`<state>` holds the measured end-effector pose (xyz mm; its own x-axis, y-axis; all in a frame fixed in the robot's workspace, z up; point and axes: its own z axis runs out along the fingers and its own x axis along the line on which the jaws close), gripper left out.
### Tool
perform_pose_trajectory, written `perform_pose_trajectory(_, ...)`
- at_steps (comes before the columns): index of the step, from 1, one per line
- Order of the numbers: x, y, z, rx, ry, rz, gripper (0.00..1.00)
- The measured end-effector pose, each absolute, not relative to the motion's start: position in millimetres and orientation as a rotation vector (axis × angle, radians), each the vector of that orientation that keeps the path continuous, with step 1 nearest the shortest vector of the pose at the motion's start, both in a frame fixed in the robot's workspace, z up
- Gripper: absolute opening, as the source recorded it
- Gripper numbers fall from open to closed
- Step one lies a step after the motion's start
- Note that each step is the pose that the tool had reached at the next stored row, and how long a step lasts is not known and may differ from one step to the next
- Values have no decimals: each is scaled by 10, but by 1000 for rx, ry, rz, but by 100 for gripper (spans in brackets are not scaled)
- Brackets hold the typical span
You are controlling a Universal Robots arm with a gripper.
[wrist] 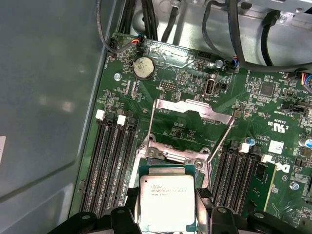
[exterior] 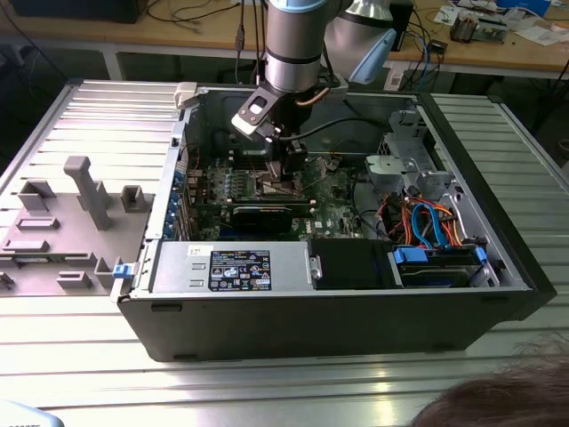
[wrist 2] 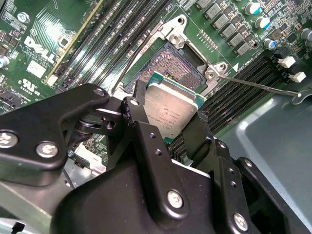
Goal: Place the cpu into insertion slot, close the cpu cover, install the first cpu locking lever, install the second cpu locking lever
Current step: 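Install the second cpu locking lever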
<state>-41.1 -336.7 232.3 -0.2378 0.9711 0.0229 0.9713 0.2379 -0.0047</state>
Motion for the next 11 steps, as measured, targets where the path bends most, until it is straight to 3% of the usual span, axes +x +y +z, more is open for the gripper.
perform_pose_trajectory(11,-412,-3366,2310,-2076,-2336,-11,55)
